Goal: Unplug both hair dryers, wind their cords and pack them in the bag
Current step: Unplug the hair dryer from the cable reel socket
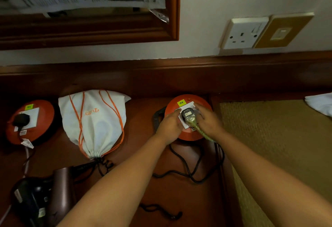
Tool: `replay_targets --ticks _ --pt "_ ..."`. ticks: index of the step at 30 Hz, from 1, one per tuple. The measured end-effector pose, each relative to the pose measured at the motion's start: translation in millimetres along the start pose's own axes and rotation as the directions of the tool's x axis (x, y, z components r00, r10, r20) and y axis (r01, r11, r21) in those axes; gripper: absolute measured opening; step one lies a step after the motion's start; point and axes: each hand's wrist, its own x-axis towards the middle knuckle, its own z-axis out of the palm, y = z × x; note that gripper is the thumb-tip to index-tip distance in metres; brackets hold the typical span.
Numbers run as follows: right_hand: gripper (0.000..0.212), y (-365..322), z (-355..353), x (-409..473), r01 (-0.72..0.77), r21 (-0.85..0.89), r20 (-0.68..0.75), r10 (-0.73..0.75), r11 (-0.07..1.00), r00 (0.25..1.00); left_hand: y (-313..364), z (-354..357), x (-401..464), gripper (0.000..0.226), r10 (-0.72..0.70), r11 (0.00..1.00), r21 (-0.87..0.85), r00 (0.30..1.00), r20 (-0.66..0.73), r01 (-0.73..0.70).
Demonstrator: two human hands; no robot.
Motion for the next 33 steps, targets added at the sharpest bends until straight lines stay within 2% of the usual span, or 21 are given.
replay_targets --ticks 3,7,12,16,20,33 --pt "0.047 -6 6 -5 0.025 -0.007 -0.021 -0.025 1.0 0.999 -10 0 -3 0.059 0.072 0.979 0.189 0.997 0.0 -0.07" --pt "0.055 -9 17 -5 -0.009 -0.036 -0.042 0.008 0.999 0.999 -20 1 -2 0.064 0.075 0.957 0.283 0.997 -0.032 -0.063" --pt "0.06 -3 32 -5 0.017 -0.175 -0.095 -0.034 0.984 0.995 -32 2 8 0.076 0.064 0.95 0.304 0.997 0.032 -0.071" --pt "0.07 -4 43 -4 -0.042 -0.265 -0.172 -0.005 0.963 0.985 -38 3 8 0.077 0.074 0.963 0.257 0.996 0.059 -0.087" --pt "0.064 -12 47 1 -0.085 -0.326 -0.245 0.003 0.941 0.97 -43 6 10 0.079 0.084 0.976 0.2 0.995 0.051 -0.092" --pt "0.052 -11 51 2 -0.085 -0.338 -0.315 -0.028 0.937 0.949 -43 4 9 0.075 0.093 0.98 0.174 0.995 0.047 -0.1"
